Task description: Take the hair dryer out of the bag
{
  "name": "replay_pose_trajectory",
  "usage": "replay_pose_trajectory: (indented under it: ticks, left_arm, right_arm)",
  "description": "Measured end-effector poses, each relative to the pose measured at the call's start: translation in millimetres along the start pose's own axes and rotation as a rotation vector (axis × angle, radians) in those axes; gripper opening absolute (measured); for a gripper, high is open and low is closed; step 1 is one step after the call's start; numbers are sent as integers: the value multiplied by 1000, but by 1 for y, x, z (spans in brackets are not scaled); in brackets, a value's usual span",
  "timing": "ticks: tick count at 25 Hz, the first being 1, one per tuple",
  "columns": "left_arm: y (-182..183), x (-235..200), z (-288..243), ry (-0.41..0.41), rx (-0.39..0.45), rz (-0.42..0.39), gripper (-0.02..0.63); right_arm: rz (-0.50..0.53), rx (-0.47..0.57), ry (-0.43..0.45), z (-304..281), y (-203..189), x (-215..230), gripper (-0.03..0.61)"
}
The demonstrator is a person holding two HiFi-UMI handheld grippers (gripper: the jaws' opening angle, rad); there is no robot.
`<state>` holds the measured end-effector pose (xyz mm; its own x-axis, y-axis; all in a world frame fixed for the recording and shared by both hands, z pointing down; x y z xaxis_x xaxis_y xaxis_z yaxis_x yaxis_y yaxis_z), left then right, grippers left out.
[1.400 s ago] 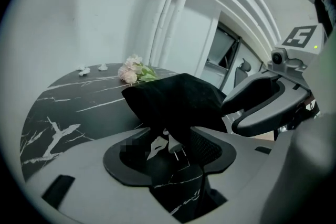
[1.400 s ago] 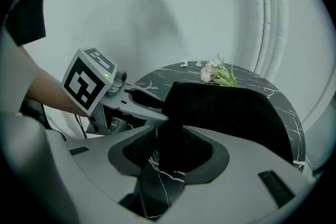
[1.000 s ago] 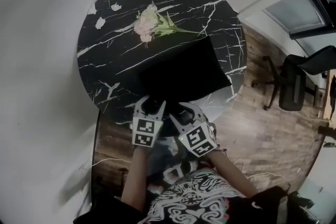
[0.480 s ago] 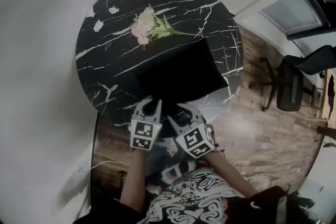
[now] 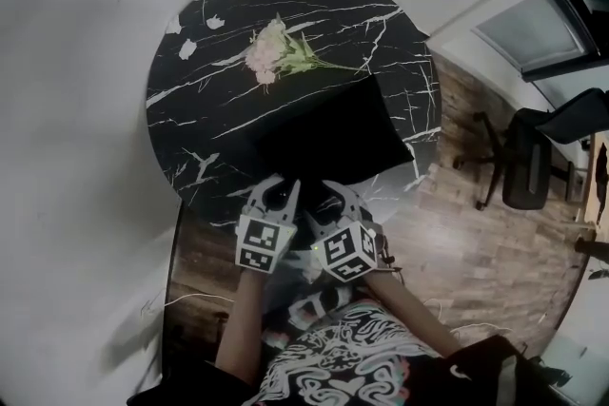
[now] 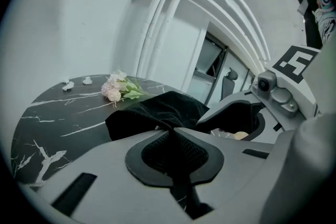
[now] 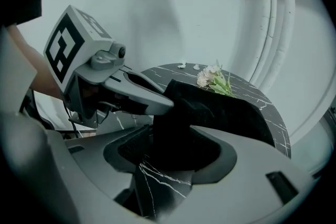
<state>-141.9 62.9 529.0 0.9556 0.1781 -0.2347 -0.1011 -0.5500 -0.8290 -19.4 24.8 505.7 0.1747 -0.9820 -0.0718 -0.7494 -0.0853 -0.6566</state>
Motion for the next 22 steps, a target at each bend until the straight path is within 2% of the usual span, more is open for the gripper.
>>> replay_pose_trajectory:
  ticks: [7,13,14,16,20,22]
  left_arm:
    - [14,8,11,-68,49,-54,23]
    - [19,14,11,-101,73,-42,23]
    - [18,15,11,-103,72,-48,23]
    - [18,18,10,-95,65,-68,25]
    - [15,16,9,-58,39,-93,26]
    - [13,14,10,-57,33,-82,60]
  right_arm:
    - [113,0,-45,-6,15,-4,193]
    - [164,-23,-109,-10,17,0,189]
    - [168,-26,-116,-9,17,1,170]
    - [169,-36,-108,-8,15,4,38]
    - [118,-49,-69,-4,14,21,24]
    - [111,-49,-68,-1,14,26,23]
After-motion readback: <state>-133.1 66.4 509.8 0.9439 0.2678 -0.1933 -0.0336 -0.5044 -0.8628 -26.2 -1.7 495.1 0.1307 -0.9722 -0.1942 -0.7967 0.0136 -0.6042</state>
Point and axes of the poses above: the fingertips, and each gripper's own axes: z backward along the fingers, x to its right, y out of its top, the point moved 10 cm from there along z, backward along the fingers, and after that the axes turned 1 degree about y, right-handed, at the moved point
